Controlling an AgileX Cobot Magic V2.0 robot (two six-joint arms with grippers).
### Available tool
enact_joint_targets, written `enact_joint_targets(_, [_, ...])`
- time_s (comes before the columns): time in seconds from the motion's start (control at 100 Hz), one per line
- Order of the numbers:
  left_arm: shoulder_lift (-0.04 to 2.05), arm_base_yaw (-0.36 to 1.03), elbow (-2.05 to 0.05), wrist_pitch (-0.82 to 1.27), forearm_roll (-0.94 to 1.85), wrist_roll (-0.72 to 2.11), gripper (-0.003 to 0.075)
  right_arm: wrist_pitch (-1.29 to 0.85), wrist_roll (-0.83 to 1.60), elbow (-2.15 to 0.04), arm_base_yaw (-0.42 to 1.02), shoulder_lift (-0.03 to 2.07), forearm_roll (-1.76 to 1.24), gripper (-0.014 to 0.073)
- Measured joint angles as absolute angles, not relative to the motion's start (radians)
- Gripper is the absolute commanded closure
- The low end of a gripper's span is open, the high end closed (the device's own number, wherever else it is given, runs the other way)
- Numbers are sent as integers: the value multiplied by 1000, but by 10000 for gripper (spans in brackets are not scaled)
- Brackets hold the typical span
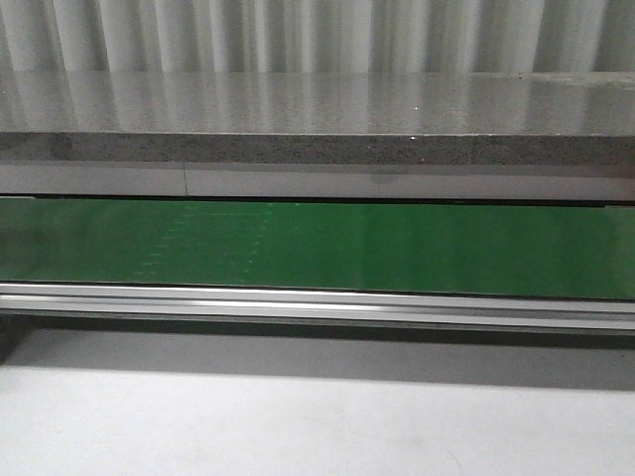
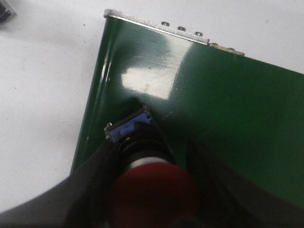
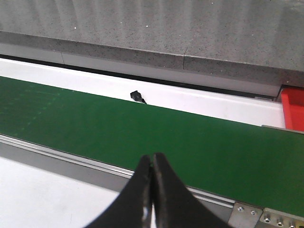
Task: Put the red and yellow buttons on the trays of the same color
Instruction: 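Grasp the last red push-button on the table with the left gripper, then set the red button on the belt's near end and release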
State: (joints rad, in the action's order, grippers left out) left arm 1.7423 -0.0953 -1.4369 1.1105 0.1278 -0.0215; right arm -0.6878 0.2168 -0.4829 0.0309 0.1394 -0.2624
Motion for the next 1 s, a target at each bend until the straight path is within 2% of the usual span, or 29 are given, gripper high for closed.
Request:
enact_joint_targets(0.08, [1760, -95, -1430, 1110, 134, -21, 581, -688, 217, -483, 31, 139, -262, 660])
enact_joint_targets(0.12, [1764, -95, -1430, 1108, 137, -21, 546, -688, 217, -483, 31, 139, -262, 660])
enact_joint_targets(0.3, [1773, -95, -1430, 1092, 143, -21, 268, -688, 217, -483, 31, 139, -262, 660])
enact_joint_targets(0.4, [1774, -95, -1430, 1080, 143, -21, 184, -688, 217, -483, 31, 139, -262, 660])
enact_joint_targets(0.82, [1774, -95, -1430, 929, 291, -21, 185, -688, 217, -483, 31, 139, -262, 660])
enact_joint_targets(1.0, [1774, -172, -1430, 931, 284, -67, 185, -688, 217, -483, 31, 139, -262, 660])
